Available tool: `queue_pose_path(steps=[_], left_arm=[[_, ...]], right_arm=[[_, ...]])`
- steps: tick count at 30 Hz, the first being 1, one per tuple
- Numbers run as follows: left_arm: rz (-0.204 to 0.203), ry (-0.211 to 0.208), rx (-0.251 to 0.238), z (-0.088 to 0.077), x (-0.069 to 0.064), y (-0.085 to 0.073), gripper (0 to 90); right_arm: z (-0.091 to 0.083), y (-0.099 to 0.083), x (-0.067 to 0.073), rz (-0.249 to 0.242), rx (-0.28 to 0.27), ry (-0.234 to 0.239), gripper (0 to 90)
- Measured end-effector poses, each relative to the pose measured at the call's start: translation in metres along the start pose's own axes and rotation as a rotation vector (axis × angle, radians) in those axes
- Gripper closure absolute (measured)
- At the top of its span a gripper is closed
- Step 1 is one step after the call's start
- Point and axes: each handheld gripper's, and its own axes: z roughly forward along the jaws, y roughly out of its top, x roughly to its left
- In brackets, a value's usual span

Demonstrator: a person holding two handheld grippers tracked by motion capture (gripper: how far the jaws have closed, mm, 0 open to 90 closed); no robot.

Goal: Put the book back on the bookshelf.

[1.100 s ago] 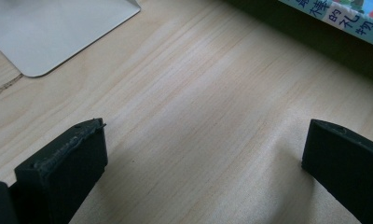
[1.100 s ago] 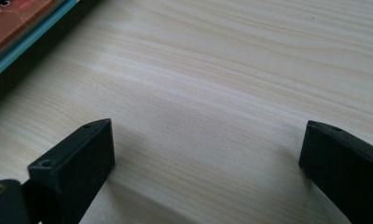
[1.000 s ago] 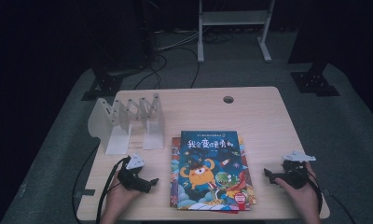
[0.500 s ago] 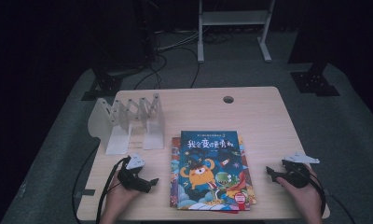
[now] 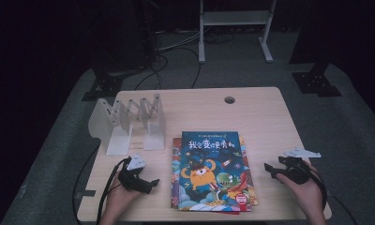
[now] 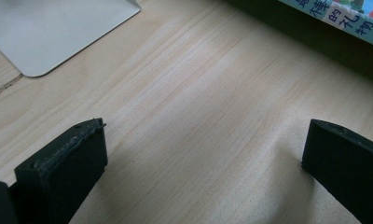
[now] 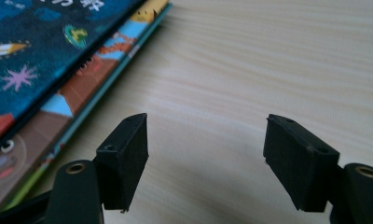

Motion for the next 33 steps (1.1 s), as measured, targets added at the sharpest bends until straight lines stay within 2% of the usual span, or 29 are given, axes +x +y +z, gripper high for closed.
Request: queue_pose_path(steps=[4,6,10,17,23,33], left_arm=[[0.000,0.000,0.000,0.000,0.000,0.000,0.0],[0.000,-0.001,0.000,0.000,0.000,0.000,0.0],[0.005,-0.012,-0.006,0.000,0.001,0.000,0.0],[0.008,-0.010,-0.001,0.000,0.000,0.000,0.0],[-0.007,0.008,-0.003,0.000,0.000,0.000,0.0],[-0.010,0.012,-0.001,0.000,0.001,0.000,0.0]], right_arm=[[0.002,0.012,0.007,-0.032,-0.011,0.008,30.3],[0.005,0.020,0.011,-0.035,-0.008,0.026,31.1],[0.009,0.029,0.016,-0.047,-0.010,0.032,32.3],[0.018,0.042,0.026,-0.057,-0.015,0.055,32.7],[0.029,0.052,0.034,-0.063,-0.018,0.079,34.1],[0.043,0.072,0.042,-0.075,-0.022,0.090,34.7]])
